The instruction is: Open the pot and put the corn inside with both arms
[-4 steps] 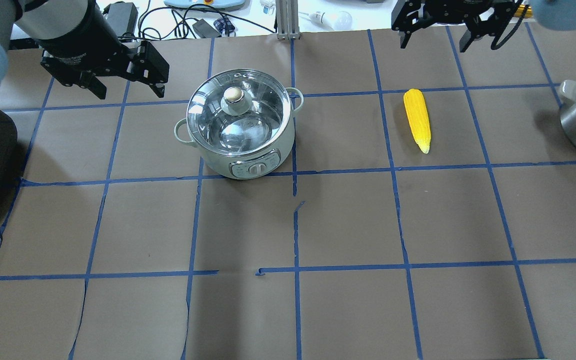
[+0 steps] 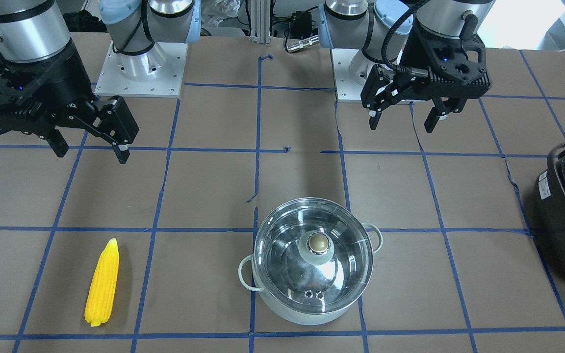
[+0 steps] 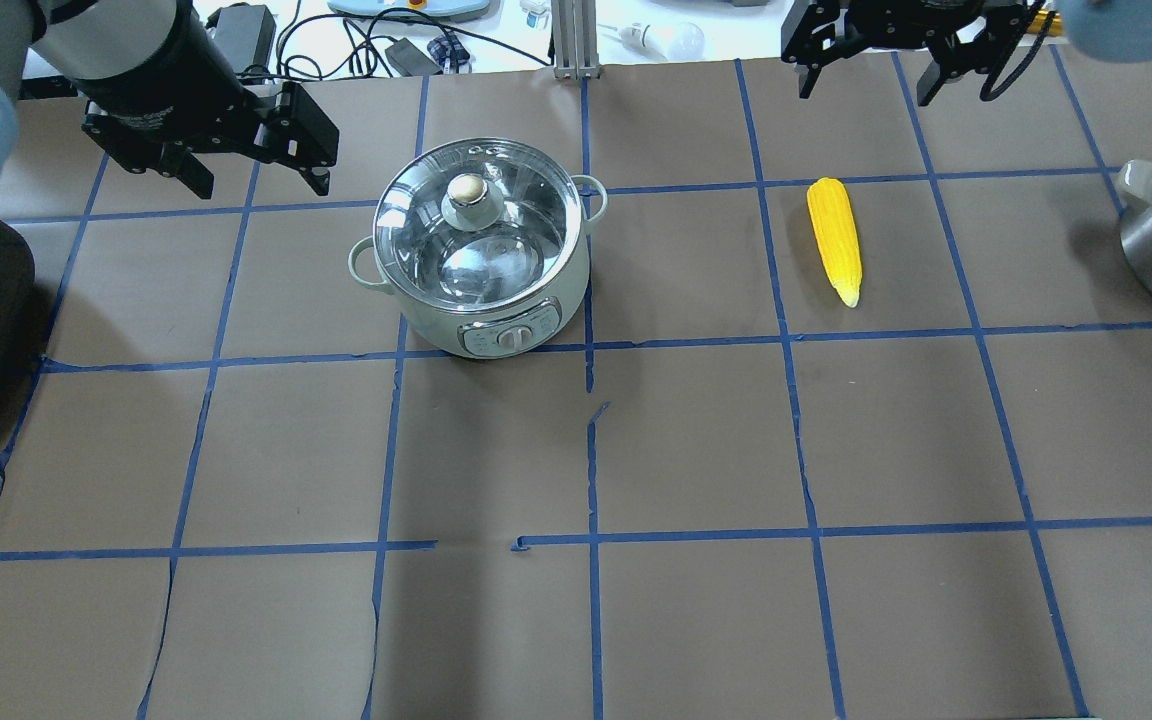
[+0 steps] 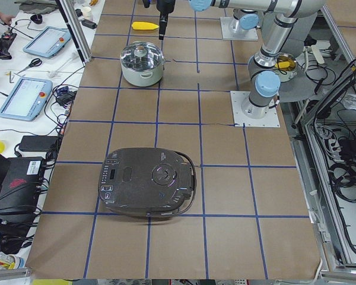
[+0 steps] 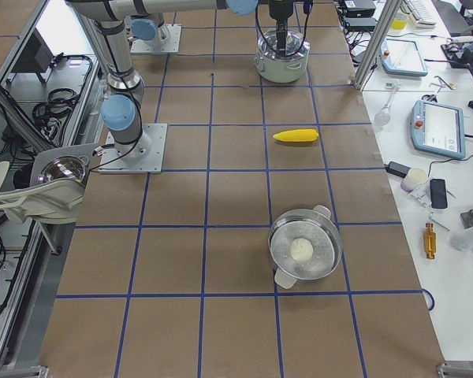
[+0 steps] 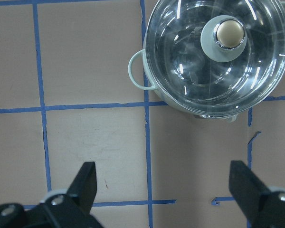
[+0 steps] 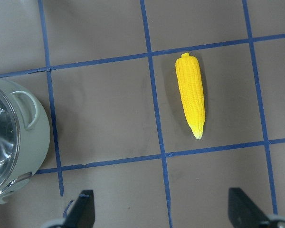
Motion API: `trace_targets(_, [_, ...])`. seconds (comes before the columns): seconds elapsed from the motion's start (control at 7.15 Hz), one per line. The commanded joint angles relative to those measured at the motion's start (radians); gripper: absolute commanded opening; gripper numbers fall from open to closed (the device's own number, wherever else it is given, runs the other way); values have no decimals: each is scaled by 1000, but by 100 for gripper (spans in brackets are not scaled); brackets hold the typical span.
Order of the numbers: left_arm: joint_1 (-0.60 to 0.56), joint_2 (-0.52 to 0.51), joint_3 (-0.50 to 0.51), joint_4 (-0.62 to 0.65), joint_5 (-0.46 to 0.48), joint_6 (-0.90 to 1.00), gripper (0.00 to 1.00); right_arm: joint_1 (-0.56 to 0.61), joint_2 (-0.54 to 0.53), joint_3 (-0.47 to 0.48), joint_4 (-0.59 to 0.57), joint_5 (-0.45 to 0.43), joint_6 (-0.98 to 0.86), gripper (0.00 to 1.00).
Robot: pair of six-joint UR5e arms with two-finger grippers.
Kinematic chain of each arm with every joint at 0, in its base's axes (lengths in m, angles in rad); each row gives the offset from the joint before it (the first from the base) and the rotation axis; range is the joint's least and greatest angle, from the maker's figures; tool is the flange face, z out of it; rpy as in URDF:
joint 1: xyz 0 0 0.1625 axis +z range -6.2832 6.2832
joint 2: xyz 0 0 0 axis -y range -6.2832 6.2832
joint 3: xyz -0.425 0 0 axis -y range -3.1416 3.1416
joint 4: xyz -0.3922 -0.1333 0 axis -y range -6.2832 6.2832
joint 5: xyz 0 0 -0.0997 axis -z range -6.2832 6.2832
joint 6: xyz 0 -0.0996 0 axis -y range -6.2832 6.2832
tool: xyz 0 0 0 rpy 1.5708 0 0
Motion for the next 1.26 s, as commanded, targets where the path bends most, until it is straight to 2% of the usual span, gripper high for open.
trace_targets(0.0, [2, 0, 1, 0, 0, -1, 100, 1, 0, 0, -1, 1, 0, 100])
trace_targets(1.12, [2, -14, 14, 2, 4, -4, 100, -2, 0, 0, 15, -5, -1, 100])
